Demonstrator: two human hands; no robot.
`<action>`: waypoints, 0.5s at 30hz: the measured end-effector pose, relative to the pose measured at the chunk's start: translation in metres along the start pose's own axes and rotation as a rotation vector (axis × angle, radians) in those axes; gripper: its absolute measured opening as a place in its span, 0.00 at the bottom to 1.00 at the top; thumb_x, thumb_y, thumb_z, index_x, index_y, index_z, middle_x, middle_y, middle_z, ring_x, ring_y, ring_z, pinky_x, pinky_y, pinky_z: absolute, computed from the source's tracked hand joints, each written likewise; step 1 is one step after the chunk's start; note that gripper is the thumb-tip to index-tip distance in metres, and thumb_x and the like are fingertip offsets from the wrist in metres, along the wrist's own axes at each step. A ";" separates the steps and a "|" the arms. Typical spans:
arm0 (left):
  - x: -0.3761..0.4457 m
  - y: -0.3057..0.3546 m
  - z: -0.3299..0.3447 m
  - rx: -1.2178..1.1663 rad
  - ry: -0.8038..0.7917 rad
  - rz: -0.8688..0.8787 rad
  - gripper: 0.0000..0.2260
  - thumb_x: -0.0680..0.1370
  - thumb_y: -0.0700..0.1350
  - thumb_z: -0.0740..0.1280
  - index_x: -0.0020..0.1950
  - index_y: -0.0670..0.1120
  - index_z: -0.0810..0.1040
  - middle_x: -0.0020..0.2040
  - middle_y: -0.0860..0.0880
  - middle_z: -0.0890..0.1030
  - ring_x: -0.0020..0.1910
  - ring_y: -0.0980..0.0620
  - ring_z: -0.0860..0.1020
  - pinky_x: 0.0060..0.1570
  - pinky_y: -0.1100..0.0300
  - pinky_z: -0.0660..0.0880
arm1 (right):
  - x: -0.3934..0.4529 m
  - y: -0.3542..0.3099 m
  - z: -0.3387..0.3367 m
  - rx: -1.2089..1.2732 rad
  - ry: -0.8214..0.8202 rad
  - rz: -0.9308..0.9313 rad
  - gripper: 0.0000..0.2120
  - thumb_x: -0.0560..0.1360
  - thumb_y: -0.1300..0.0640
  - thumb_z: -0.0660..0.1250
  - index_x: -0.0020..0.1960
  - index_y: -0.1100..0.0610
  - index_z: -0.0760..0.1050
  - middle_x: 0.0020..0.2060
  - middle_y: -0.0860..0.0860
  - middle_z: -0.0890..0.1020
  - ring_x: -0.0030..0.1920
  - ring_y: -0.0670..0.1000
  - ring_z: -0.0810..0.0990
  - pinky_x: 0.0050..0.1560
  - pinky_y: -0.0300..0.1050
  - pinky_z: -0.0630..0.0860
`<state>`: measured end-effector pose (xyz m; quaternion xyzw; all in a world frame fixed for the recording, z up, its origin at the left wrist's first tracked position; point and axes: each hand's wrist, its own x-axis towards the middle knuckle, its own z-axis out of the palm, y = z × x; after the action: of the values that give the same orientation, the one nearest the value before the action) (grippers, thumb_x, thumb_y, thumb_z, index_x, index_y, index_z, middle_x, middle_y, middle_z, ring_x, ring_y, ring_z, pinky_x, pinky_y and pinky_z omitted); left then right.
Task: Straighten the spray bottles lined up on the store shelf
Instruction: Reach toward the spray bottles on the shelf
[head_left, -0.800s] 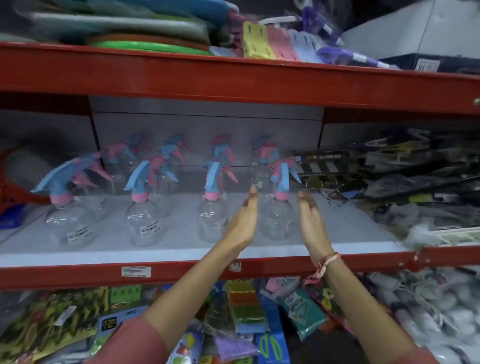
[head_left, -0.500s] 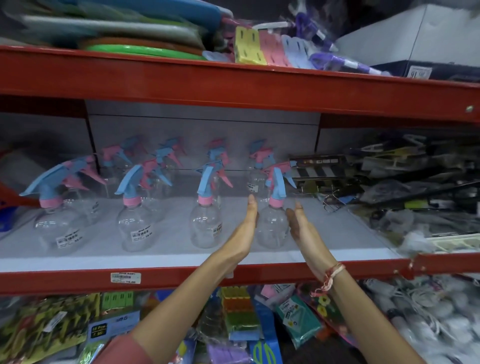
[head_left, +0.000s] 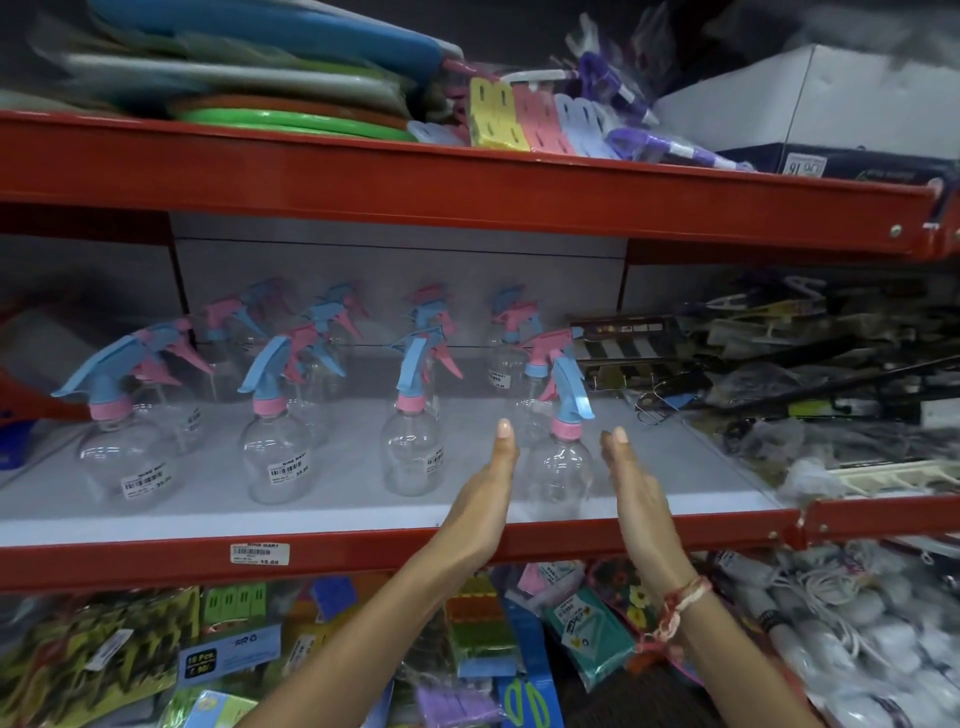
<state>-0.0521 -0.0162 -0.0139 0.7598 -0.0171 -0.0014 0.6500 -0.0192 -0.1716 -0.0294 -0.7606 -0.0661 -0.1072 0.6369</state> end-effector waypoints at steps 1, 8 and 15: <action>-0.003 -0.001 -0.003 0.019 0.085 0.045 0.46 0.64 0.77 0.43 0.73 0.51 0.64 0.75 0.51 0.65 0.74 0.52 0.63 0.75 0.47 0.56 | -0.007 -0.004 0.004 0.003 0.102 -0.072 0.30 0.75 0.34 0.50 0.69 0.49 0.69 0.68 0.47 0.73 0.67 0.43 0.70 0.66 0.40 0.64; -0.024 -0.007 -0.043 0.005 0.622 0.282 0.19 0.80 0.57 0.49 0.54 0.49 0.75 0.54 0.50 0.79 0.56 0.53 0.76 0.59 0.57 0.70 | -0.035 -0.030 0.056 0.085 0.128 -0.370 0.13 0.79 0.45 0.56 0.55 0.48 0.76 0.52 0.43 0.79 0.55 0.38 0.77 0.53 0.27 0.69; -0.010 0.002 -0.081 0.035 0.590 0.100 0.30 0.78 0.62 0.42 0.74 0.48 0.60 0.76 0.47 0.62 0.74 0.48 0.61 0.70 0.56 0.56 | -0.003 -0.045 0.116 0.015 -0.247 -0.049 0.27 0.79 0.41 0.52 0.74 0.52 0.62 0.71 0.46 0.68 0.70 0.45 0.65 0.64 0.34 0.60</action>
<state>-0.0599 0.0637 0.0006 0.7368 0.1352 0.2516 0.6128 -0.0235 -0.0491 -0.0059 -0.7613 -0.1633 -0.0278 0.6268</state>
